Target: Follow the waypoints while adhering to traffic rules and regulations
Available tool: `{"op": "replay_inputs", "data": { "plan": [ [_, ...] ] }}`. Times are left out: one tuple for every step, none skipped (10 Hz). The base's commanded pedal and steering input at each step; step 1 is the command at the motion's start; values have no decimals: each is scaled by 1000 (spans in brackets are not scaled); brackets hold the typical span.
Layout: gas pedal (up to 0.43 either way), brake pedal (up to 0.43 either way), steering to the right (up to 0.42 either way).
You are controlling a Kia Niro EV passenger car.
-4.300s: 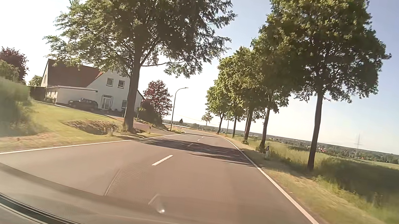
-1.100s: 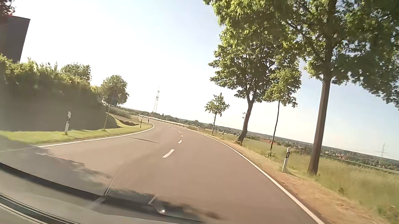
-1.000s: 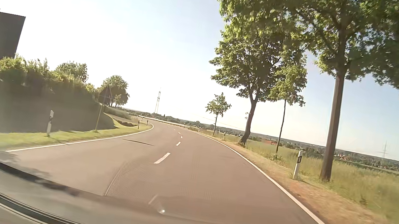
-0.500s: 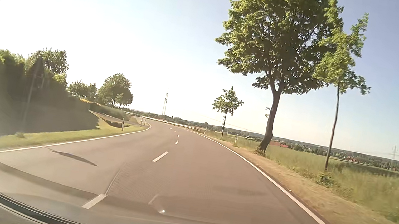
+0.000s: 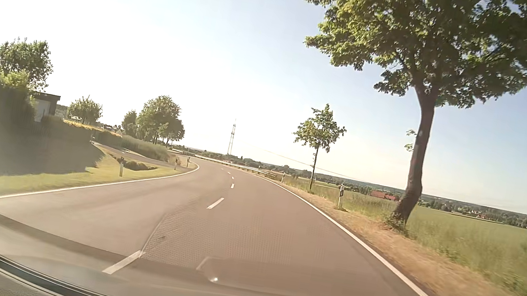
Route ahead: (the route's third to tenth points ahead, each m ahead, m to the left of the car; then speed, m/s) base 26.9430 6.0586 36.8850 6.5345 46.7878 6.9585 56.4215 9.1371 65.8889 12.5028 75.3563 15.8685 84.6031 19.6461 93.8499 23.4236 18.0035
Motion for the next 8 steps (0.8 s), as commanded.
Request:
{"op": "replay_inputs", "data": {
  "plan": [
    [209, 6, -21],
    [209, 6, -21],
    [209, 6, -21],
    [197, 6, -21],
    [197, 6, -21],
    [189, 6, -21],
    [189, 6, -21],
    [189, 6, -21]
  ]
}}
